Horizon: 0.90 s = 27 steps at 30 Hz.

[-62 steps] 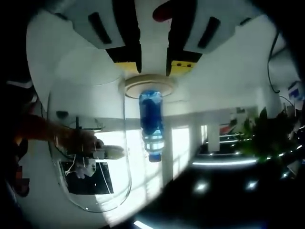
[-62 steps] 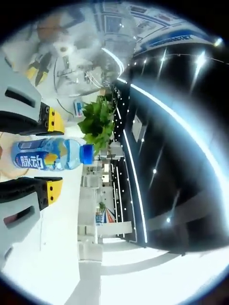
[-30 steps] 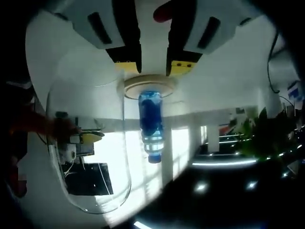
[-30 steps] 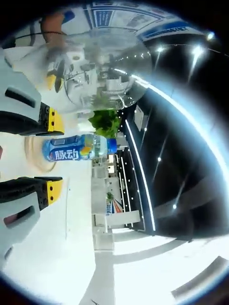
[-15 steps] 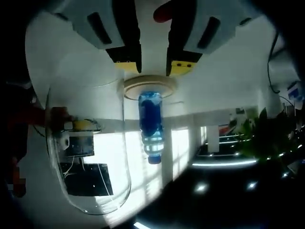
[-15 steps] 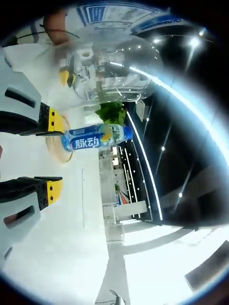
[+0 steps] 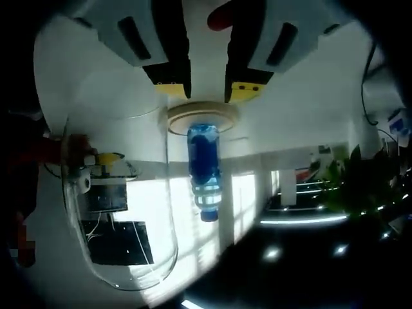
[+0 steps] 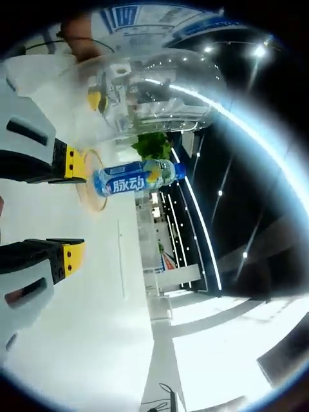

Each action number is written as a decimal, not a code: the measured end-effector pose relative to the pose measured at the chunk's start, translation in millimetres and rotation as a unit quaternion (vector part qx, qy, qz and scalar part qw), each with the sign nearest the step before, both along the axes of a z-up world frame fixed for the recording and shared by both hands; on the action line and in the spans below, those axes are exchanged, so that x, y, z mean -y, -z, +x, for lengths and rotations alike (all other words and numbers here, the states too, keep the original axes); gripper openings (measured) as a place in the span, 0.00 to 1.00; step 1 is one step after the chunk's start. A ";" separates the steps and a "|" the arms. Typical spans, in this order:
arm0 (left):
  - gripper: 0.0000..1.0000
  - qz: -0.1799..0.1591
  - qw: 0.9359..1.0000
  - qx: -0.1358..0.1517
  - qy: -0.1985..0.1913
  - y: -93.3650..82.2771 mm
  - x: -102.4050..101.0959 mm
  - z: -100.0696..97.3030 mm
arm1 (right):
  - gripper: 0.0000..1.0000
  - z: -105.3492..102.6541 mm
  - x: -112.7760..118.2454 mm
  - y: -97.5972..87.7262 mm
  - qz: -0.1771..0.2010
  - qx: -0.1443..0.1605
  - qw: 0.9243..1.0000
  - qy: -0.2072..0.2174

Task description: Open the cover put in the Mizone put the cover back on

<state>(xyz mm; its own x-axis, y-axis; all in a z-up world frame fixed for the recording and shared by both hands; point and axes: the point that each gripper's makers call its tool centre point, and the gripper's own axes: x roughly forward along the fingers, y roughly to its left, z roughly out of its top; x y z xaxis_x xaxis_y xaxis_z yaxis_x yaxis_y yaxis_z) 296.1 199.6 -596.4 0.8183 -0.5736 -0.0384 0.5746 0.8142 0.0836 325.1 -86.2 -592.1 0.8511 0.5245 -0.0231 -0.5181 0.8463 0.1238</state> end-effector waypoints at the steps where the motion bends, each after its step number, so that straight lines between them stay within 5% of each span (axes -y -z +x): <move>1: 0.16 0.000 1.000 0.000 0.000 -0.1 0.1 0.0 | 0.26 -1.7 -2.0 -0.7 -0.006 0.003 1.000 -0.002; 9: 0.16 -0.001 1.000 0.000 0.000 -0.1 -0.6 0.5 | 0.25 -11.9 -7.0 -7.4 0.022 0.012 1.000 -0.004; 12: 0.16 -0.001 1.000 0.002 -0.002 -0.5 -1.0 0.5 | 0.20 -22.3 -18.8 -10.4 0.065 -0.004 0.997 -0.048; 27: 0.16 0.000 1.000 0.004 -0.001 -1.0 -0.2 -1.4 | 0.17 -24.9 -20.7 -11.1 0.044 0.009 0.998 -0.046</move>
